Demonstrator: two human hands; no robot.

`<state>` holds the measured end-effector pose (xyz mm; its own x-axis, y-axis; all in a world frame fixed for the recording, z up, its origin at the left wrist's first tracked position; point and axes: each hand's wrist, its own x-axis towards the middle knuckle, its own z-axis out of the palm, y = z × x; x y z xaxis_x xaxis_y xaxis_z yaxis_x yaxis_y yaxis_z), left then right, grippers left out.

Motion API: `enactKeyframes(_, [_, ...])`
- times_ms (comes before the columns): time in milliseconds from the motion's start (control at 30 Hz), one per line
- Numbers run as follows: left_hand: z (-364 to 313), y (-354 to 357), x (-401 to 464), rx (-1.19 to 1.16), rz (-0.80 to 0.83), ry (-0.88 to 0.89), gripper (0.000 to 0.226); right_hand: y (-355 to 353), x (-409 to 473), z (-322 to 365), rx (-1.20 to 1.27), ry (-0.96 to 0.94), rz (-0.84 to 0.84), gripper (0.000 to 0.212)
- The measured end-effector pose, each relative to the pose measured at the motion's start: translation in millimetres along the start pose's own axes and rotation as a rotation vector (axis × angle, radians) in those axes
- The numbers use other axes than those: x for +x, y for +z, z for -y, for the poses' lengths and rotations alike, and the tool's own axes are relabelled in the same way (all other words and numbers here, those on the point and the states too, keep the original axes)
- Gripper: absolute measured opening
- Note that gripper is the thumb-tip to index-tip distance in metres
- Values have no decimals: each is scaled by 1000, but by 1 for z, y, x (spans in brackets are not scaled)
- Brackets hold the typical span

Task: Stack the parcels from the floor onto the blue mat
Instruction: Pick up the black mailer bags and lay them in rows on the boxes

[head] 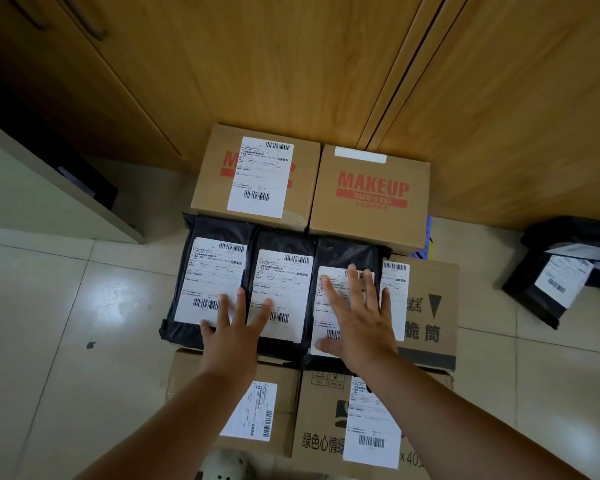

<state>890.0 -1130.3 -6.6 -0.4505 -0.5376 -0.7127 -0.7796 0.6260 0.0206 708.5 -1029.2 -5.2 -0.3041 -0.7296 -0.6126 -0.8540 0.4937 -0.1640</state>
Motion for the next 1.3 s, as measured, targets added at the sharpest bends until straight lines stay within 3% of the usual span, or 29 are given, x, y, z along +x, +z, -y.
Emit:
enactKeyframes(167, [4, -34, -11, -101, 112, 26, 92, -26, -17, 2, 30, -4, 4, 104])
enactKeyframes(533, [-11, -158, -114, -307, -186, 125, 82, -134, -142, 7, 234, 164, -114, 88])
enactKeyframes(833, [-5, -260, -234, -388, -381, 246, 53, -234, -250, 48, 317, 249, -262, 69])
enactKeyframes(1300, [-53, -363, -427, -584, -371, 463, 46, -336, -494, 61, 323, 436, -588, 61])
